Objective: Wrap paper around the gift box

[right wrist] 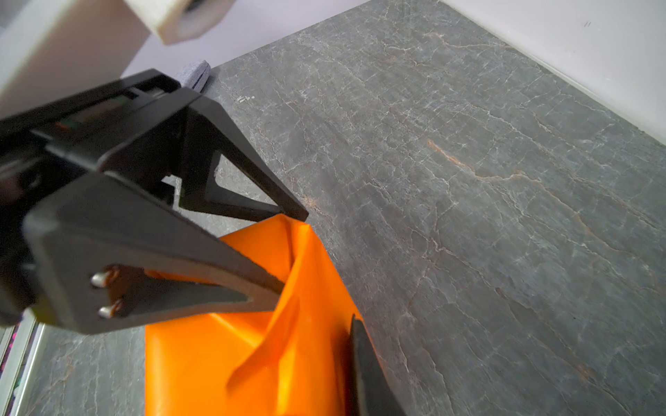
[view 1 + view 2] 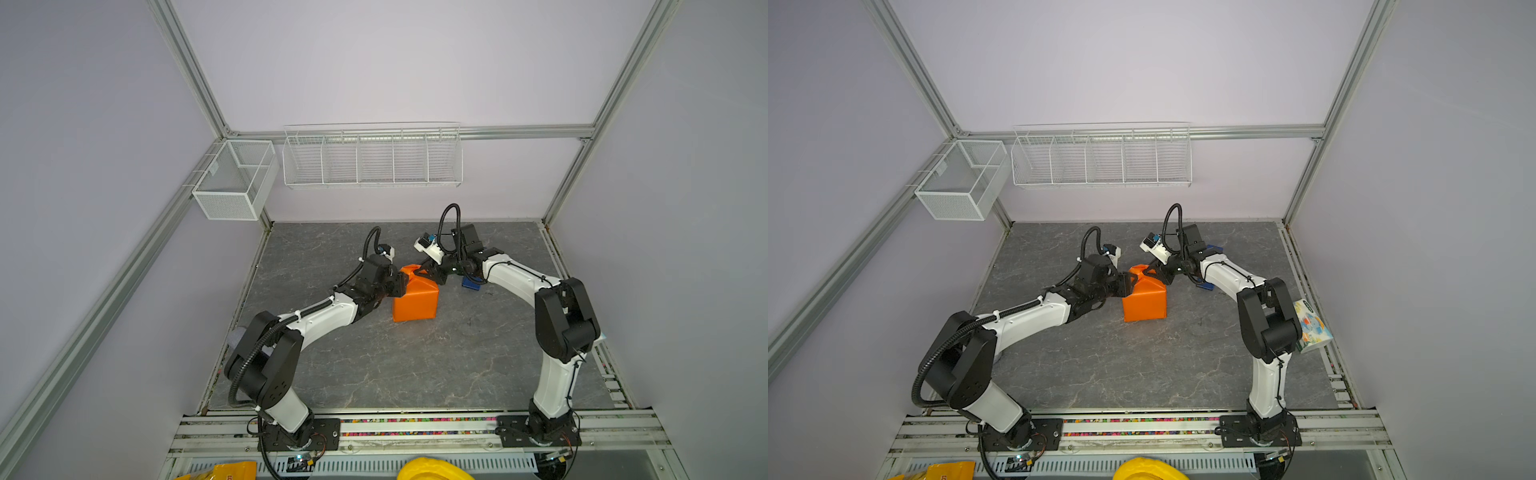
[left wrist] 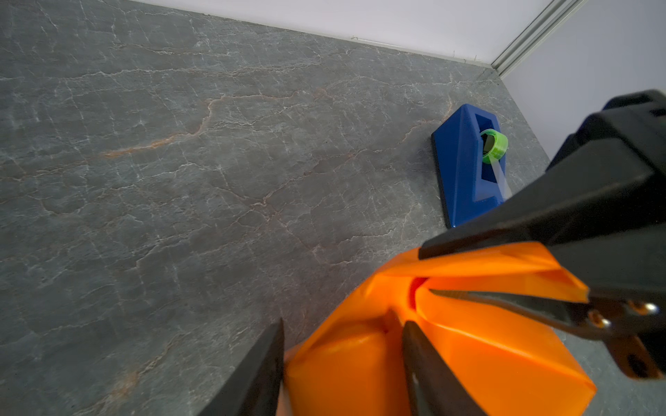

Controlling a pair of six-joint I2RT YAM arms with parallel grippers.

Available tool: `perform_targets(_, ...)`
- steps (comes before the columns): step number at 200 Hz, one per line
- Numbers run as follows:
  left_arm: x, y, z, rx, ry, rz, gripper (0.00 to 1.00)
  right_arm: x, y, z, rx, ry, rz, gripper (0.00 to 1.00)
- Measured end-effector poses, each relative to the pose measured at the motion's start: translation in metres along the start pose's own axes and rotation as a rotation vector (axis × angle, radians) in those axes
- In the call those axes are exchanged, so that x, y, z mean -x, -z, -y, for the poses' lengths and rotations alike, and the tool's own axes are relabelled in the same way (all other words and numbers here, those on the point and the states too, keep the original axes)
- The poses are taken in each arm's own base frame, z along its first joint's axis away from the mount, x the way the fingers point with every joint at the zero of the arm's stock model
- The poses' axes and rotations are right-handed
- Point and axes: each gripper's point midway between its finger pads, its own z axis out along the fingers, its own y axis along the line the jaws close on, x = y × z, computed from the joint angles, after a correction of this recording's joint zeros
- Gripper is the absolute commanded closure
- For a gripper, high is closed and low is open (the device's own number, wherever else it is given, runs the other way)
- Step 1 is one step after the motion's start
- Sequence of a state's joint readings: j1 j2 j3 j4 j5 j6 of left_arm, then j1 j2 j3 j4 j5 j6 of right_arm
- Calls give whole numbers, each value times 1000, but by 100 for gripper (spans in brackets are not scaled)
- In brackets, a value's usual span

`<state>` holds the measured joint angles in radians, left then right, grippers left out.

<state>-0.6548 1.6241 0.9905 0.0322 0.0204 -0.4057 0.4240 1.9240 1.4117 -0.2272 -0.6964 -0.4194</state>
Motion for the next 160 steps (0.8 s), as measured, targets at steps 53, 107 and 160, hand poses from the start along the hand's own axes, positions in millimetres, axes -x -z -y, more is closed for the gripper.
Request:
perform_targets(53, -9, 20, 3, 11, -31, -56, 48, -3, 12, -14, -74, -16, -5, 93)
perform_targets(107, -6, 51, 8, 13, -41, -106, 49, -12, 30, -11, -296, -126, -21, 93)
perform_targets(160, -27, 62, 23, -92, 10, -183, 57, -19, 31, -22, -453, -160, -45, 91)
